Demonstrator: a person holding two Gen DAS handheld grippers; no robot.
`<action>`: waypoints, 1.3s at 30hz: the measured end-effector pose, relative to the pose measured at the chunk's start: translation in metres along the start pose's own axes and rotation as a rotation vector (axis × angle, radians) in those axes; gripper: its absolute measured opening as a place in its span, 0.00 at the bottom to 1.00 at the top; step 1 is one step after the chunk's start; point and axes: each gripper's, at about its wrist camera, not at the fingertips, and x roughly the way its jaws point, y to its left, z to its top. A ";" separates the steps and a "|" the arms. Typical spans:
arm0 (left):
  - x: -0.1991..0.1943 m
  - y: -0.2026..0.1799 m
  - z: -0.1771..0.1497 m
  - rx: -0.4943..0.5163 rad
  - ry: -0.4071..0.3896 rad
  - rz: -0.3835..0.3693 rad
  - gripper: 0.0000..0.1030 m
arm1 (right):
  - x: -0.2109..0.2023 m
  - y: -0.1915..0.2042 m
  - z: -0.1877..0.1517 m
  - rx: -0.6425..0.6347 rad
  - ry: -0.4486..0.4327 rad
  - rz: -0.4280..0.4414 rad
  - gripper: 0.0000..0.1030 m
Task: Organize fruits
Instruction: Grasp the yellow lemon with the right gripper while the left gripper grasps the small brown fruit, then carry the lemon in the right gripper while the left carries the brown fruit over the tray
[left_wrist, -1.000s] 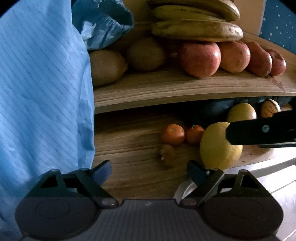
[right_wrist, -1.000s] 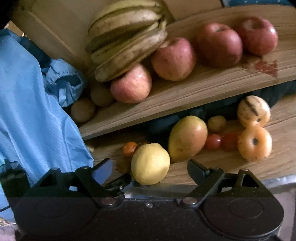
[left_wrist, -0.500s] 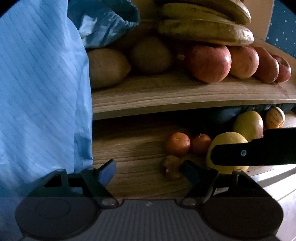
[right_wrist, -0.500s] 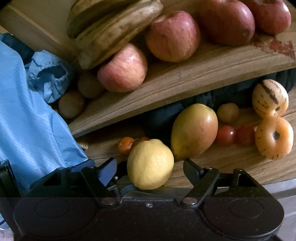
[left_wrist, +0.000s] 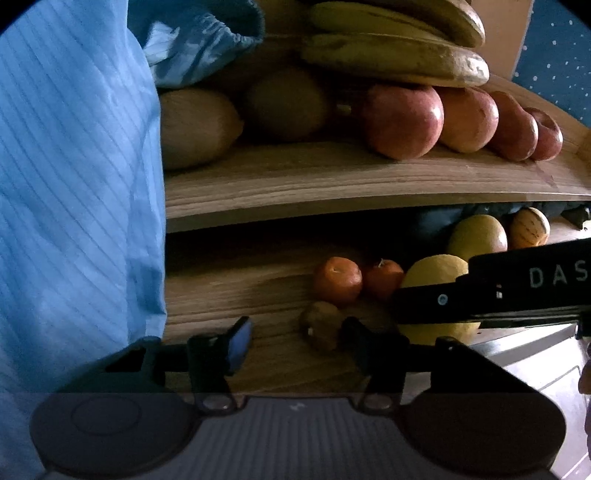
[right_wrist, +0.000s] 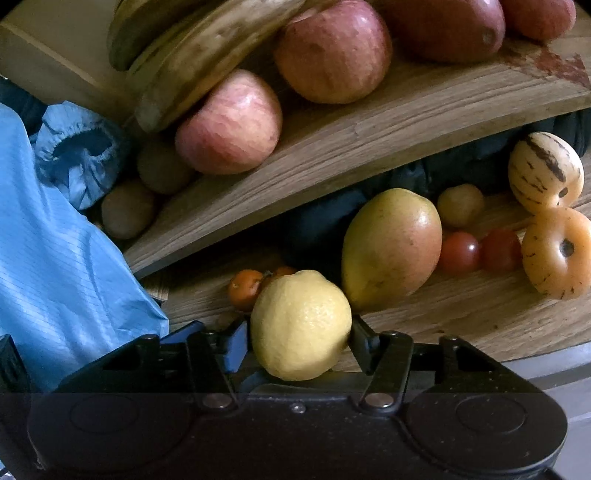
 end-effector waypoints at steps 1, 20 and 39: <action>0.001 0.001 0.001 0.000 -0.002 -0.007 0.55 | 0.000 0.000 0.000 0.002 -0.002 -0.001 0.57; -0.004 0.023 -0.003 -0.051 -0.015 -0.036 0.28 | -0.009 -0.009 -0.002 0.044 -0.020 0.024 0.55; -0.049 0.011 -0.018 0.010 -0.055 -0.118 0.28 | -0.070 -0.013 -0.039 0.024 -0.093 0.016 0.55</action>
